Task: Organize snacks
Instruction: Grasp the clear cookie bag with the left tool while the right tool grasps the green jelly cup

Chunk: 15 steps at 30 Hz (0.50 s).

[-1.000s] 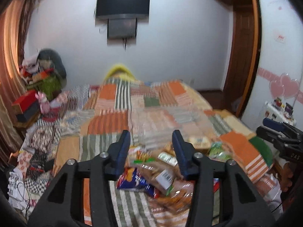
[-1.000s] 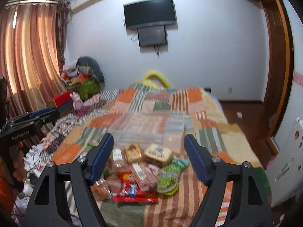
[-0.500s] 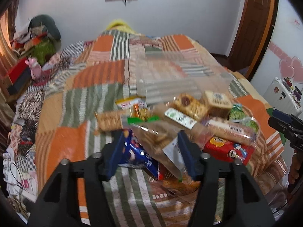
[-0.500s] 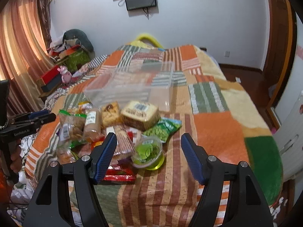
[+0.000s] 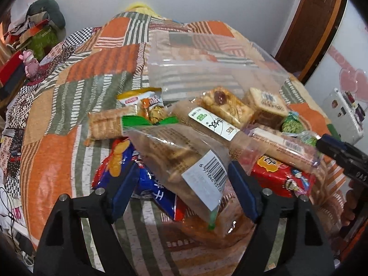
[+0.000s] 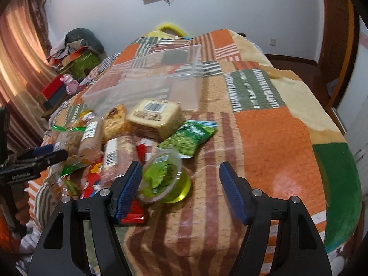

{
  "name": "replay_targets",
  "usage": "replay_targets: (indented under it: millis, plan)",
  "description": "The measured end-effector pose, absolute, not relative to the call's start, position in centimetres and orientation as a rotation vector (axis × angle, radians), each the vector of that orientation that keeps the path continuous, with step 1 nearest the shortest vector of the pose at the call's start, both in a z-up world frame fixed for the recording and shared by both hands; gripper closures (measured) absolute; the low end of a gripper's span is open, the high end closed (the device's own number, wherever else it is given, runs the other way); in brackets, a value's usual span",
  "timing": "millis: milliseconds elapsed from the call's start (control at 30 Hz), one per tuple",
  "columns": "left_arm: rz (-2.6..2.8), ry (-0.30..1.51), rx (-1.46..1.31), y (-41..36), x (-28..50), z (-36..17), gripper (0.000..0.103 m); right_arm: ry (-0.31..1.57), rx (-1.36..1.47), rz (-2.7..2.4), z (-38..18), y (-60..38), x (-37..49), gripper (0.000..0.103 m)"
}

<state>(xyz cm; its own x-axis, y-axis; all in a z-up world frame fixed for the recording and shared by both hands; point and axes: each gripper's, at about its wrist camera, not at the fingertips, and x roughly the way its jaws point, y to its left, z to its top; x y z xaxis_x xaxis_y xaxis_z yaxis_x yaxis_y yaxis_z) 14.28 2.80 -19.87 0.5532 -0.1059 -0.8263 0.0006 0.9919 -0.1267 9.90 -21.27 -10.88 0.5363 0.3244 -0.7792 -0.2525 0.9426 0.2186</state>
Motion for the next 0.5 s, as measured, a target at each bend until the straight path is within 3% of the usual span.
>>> replay_targets:
  millis: [233,333,433,500]
  plan:
    - [-0.050,0.957,-0.059,1.5,15.1,-20.4,0.024,0.990,0.073,0.393,-11.9,-20.5,9.9,0.040]
    - [-0.044,0.942,-0.051,1.5,15.2,-20.4,0.028,1.006,0.074,0.414,-12.4,-19.8,10.0,0.041]
    - [-0.054,0.934,-0.063,1.7,15.2,-20.4,0.036,1.029,0.110,0.453,-12.8,-19.8,10.5,0.056]
    - [-0.051,0.926,-0.059,1.7,15.0,-20.3,0.040,1.037,0.112,0.459,-13.0,-19.7,10.6,0.059]
